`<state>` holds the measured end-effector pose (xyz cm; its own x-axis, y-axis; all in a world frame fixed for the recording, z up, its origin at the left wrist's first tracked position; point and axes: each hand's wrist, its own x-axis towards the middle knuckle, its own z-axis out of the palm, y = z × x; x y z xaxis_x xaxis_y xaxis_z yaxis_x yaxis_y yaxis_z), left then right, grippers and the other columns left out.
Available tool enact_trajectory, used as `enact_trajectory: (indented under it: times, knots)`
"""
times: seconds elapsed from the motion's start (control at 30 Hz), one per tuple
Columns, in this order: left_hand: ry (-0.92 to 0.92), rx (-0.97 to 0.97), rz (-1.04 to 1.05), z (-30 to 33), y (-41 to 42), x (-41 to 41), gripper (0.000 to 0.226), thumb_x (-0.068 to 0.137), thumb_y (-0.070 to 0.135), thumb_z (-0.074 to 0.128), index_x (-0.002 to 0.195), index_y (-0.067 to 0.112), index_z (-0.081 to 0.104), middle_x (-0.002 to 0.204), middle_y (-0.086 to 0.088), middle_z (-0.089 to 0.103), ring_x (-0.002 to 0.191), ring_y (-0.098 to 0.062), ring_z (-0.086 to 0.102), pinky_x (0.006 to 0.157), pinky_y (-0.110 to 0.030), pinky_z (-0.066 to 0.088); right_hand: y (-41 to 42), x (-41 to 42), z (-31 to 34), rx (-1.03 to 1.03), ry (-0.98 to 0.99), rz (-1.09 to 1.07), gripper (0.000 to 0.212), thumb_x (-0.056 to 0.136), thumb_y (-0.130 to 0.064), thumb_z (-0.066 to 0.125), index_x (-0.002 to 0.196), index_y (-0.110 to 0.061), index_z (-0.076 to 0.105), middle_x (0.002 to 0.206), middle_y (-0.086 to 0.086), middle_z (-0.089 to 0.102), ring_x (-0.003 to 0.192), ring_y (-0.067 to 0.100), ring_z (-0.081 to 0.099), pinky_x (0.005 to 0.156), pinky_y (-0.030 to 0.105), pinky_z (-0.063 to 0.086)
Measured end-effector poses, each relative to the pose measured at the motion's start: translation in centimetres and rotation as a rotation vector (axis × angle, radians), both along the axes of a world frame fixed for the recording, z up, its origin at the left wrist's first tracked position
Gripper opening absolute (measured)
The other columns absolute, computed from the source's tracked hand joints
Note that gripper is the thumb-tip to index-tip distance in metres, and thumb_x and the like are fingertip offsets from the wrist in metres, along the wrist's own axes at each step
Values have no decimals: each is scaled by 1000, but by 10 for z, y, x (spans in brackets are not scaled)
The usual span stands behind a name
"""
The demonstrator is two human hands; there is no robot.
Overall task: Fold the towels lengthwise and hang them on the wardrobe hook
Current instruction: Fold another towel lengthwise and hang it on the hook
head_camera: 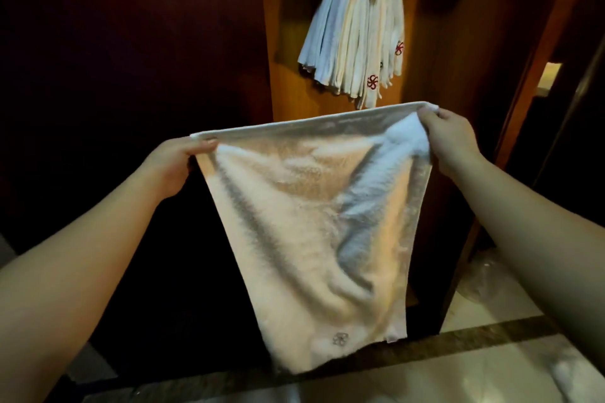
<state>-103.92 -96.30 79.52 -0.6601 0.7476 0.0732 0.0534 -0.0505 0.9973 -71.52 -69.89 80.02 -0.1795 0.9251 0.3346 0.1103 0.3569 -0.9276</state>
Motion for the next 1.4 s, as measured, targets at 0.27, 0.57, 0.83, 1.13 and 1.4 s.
enact_trajectory:
  times: [0.27, 0.57, 0.83, 1.13, 1.4]
  knots:
    - [-310, 199, -7, -18, -2, 32, 32, 100, 32, 52, 110, 6, 67, 99, -10, 76, 93, -21, 73, 83, -36, 57, -13, 0, -2, -568, 327, 309, 39, 92, -20, 60, 126, -2, 60, 108, 20, 73, 95, 36, 73, 87, 49, 58]
    - [-555, 238, 210, -30, -24, 100, 27, 102, 26, 54, 95, 2, 66, 73, -9, 75, 64, -21, 74, 68, -39, 61, -109, -31, -30, -859, 584, 391, 28, 101, -21, 52, 121, -3, 58, 94, 16, 75, 72, 31, 74, 60, 40, 57]
    - [-334, 310, 109, -45, -37, 168, 30, 101, 29, 54, 119, 9, 68, 111, -16, 73, 105, -32, 70, 99, -51, 51, -222, -68, -48, -603, 436, 419, 13, 98, -30, 60, 100, -21, 70, 92, 4, 76, 90, 23, 74, 82, 42, 61]
    - [11, 122, -48, -42, -47, 188, 24, 102, 33, 46, 101, 21, 68, 97, -3, 75, 87, -4, 72, 63, -13, 52, -247, -58, -57, -138, 125, 437, 25, 102, -28, 50, 97, -25, 75, 87, -1, 73, 83, 12, 69, 71, 25, 52]
    - [504, 32, -160, -49, -60, 178, 107, 69, 97, 9, 150, 33, 39, 149, 13, 47, 132, 10, 42, 111, -17, 34, -252, -47, -45, -50, 183, 572, 25, 102, -21, 52, 85, -28, 69, 72, -13, 70, 70, -6, 64, 62, 12, 46]
